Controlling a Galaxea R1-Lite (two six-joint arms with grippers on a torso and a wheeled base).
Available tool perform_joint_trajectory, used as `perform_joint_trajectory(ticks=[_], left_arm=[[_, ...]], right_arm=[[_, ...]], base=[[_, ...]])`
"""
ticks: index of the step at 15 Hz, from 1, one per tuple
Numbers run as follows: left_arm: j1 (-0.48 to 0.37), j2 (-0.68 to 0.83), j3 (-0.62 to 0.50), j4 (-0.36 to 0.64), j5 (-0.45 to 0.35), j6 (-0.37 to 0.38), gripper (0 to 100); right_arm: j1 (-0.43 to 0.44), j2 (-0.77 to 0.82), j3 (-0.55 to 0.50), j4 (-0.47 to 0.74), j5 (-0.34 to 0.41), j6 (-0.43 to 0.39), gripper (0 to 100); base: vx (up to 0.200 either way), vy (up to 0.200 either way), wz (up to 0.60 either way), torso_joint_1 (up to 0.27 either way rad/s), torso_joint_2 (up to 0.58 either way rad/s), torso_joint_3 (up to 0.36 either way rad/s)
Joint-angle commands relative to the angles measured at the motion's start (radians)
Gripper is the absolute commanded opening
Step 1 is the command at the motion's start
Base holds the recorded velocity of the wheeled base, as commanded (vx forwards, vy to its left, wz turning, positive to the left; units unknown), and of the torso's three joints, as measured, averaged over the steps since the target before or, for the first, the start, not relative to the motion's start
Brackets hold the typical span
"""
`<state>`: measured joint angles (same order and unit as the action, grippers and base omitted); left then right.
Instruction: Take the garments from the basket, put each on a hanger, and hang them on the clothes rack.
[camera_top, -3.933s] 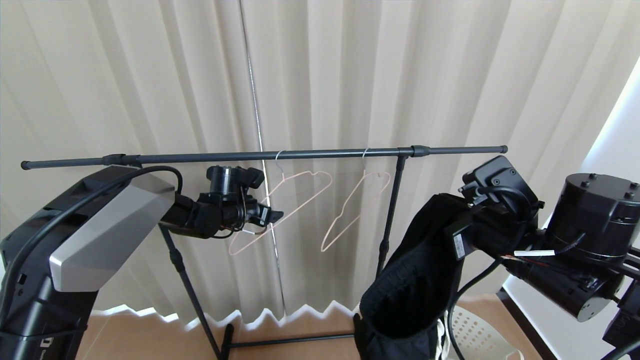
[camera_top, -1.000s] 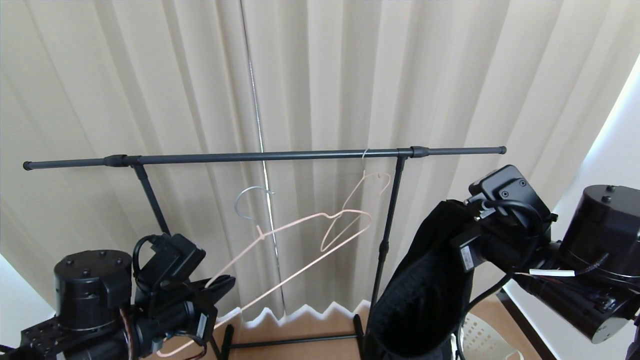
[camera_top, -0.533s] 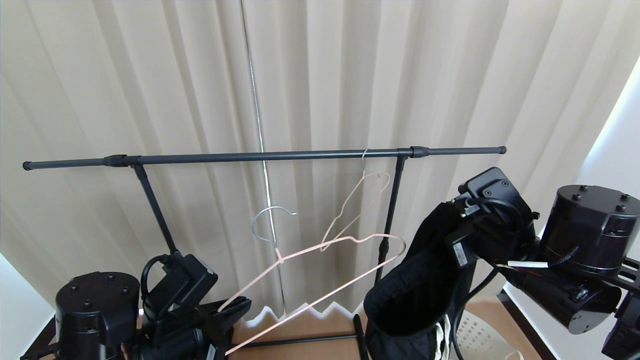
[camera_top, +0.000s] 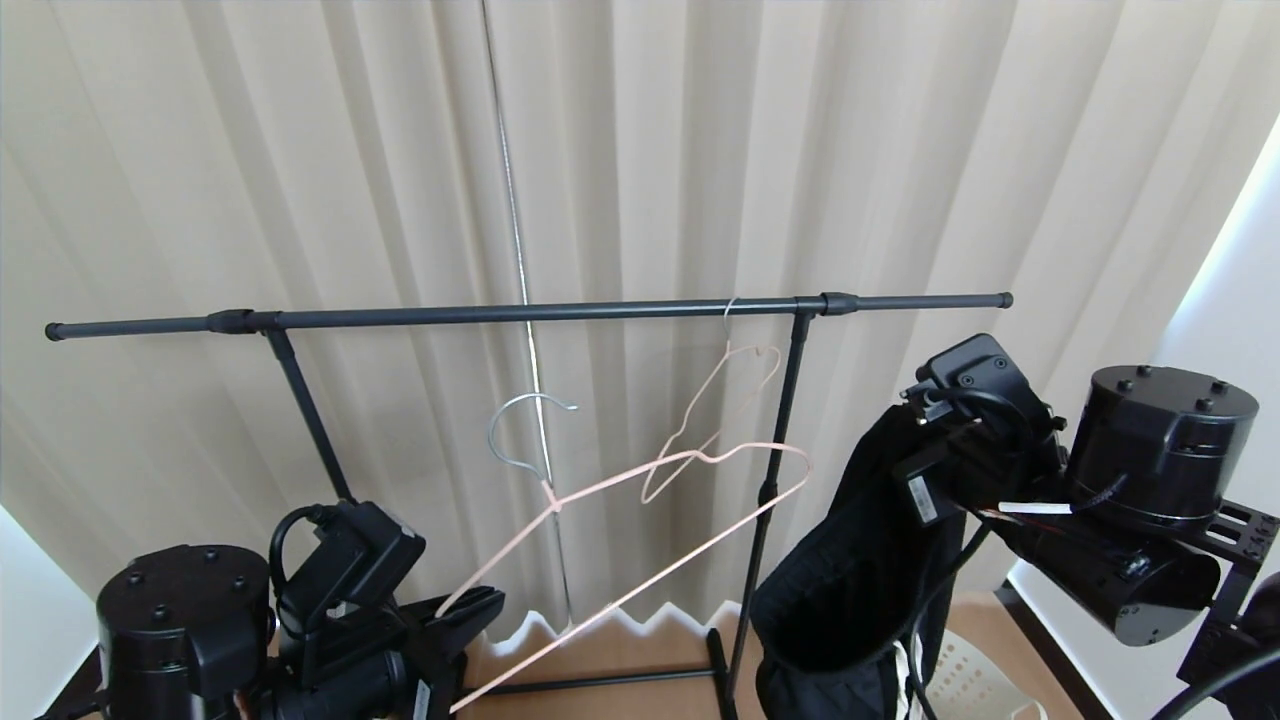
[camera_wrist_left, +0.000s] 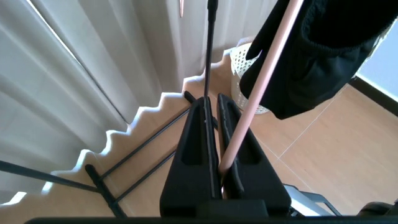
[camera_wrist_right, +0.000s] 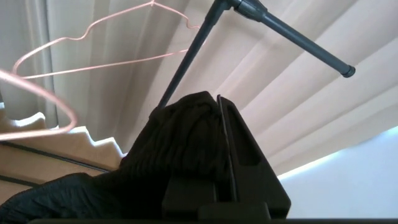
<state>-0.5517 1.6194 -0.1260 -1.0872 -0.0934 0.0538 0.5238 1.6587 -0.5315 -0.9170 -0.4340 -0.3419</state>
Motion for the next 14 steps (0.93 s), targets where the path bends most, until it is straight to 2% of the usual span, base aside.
perform_joint_trajectory(ticks=[1, 3, 4, 10, 14], left_arm=[[-0.017, 0.01, 0.011, -0.002, 0.0, 0.001, 0], [-0.019, 0.01, 0.011, -0.002, 0.0, 0.001, 0], [-0.033, 0.013, 0.014, -0.01, 0.0, 0.001, 0], [-0.037, 0.062, 0.012, -0.033, 0.0, -0.006, 0], [-0.051, 0.165, 0.02, -0.143, 0.0, -0.006, 0]], right_arm=[[-0.01, 0.027, -0.015, 0.0, -0.006, 0.0, 0], [-0.01, 0.026, -0.016, 0.0, -0.014, 0.0, 0], [-0.01, 0.035, -0.022, 0.0, -0.08, -0.002, 0], [-0.03, 0.113, -0.084, -0.002, -0.18, 0.003, 0], [-0.048, 0.158, -0.13, -0.003, -0.21, 0.009, 0]], base=[[0.0, 0.0, 0.0, 0.0, 0.0, 0.0], [0.0, 0.0, 0.0, 0.0, 0.0, 0.0], [0.0, 0.0, 0.0, 0.0, 0.0, 0.0], [0.0, 0.0, 0.0, 0.0, 0.0, 0.0], [0.0, 0.0, 0.0, 0.0, 0.0, 0.0]])
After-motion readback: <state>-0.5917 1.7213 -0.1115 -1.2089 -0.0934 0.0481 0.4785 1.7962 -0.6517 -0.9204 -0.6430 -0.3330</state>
